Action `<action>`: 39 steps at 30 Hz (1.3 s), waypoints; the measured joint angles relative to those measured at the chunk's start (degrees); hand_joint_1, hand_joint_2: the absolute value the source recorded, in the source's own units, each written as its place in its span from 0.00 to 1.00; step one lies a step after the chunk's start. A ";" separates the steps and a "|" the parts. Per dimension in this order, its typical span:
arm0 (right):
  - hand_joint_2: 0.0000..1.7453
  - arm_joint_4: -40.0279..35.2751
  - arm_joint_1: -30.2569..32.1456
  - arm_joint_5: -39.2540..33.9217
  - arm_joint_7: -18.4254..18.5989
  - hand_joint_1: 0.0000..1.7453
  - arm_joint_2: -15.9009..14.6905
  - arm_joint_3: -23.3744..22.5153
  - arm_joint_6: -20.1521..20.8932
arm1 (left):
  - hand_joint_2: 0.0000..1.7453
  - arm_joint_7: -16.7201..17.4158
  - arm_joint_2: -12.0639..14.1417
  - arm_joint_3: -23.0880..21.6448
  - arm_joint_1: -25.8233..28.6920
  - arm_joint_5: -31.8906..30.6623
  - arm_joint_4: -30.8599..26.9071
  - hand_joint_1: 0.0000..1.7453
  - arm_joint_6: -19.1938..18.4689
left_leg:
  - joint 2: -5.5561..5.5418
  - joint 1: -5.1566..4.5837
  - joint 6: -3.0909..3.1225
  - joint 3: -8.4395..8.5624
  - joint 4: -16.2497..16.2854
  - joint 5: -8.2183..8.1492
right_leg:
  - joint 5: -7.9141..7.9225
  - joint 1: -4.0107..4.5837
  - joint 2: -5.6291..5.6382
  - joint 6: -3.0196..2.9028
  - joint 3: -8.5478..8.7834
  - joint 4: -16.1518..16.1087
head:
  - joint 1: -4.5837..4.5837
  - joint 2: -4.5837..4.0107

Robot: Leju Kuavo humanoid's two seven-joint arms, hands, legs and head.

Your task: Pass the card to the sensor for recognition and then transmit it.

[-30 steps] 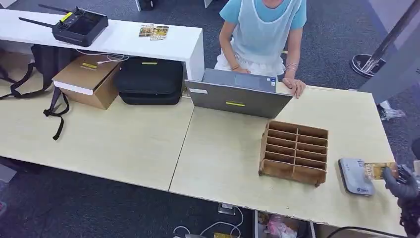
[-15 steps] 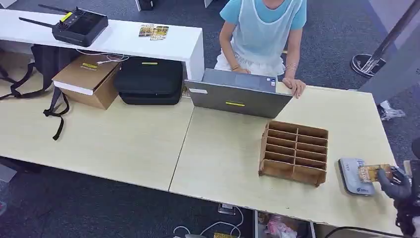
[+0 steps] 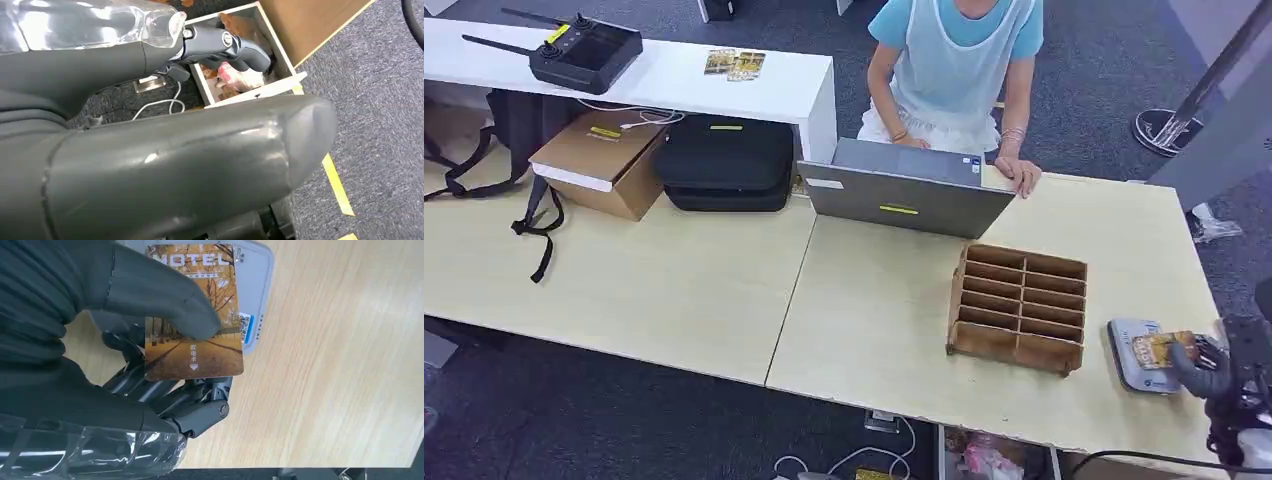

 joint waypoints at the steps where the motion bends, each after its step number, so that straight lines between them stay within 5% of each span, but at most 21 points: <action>1: 1.00 0.22 -0.03 0.18 0.09 1.00 0.00 0.00 -0.38 | 0.00 0.00 0.00 -0.02 0.00 0.07 0.00 0.00 0.00 | 0.00 0.00 0.00 0.00 0.00 0.00 | 0.00 0.00 0.00 0.00 0.00 0.00 | 0.00 0.00; 33: 1.00 2.12 -0.70 5.01 0.92 1.00 0.90 0.04 -4.29 | 0.00 0.00 0.00 -0.02 0.00 0.11 0.00 0.00 0.00 | 0.01 0.01 0.00 0.04 0.00 0.00 | 0.01 0.01 0.01 0.00 0.03 0.00 | 0.00 0.00; 39: 1.00 0.98 -1.16 5.92 -1.58 1.00 1.95 0.48 -4.33 | 0.00 0.00 0.00 -0.02 0.00 0.13 0.00 0.00 0.00 | 0.05 0.00 0.01 0.05 0.00 0.01 | 0.03 0.00 0.05 -0.01 0.05 0.01 | 0.00 0.00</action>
